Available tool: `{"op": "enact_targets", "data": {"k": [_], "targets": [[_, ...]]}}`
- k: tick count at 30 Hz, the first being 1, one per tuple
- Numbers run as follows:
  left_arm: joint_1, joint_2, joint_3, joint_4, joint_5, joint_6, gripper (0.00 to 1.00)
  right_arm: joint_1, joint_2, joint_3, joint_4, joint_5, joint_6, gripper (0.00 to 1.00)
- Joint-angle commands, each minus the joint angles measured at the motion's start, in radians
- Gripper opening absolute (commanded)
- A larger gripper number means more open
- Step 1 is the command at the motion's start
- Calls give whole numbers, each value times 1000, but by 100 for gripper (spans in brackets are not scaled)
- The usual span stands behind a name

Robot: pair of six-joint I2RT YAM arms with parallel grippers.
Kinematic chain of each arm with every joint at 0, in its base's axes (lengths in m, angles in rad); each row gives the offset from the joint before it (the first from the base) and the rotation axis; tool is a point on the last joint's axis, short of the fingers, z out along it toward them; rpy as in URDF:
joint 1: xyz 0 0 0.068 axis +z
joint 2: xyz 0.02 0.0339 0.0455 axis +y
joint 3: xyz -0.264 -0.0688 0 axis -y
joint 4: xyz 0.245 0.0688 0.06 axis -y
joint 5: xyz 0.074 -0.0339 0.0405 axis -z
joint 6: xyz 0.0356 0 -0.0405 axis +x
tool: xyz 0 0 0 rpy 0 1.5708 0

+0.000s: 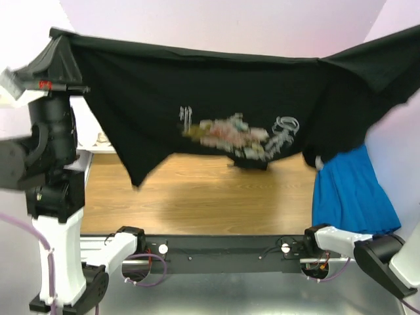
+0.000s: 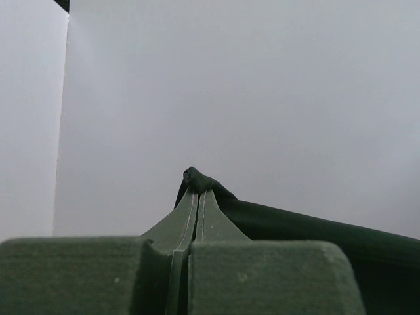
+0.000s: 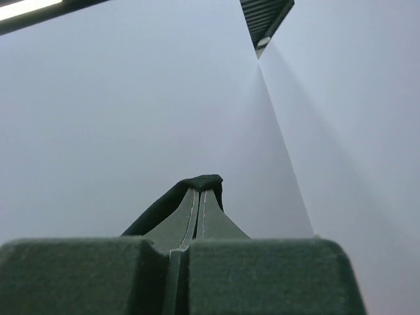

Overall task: Fold and stack the t-shirts
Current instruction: Flatten out the tshirt

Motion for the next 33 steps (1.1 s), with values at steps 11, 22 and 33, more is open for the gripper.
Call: {"op": "enact_targets", "data": {"k": [11,22,33], "targets": [[6,486,181,-6,-122,14,0,-2,450,97,140,91,-153,1],[11,641,415,-54,-86,12,0,-1,456,129,155,103,-177,1],[11,386,258,-92,-56,41,0,-2,113,-108,152,55,-127,1]]}}
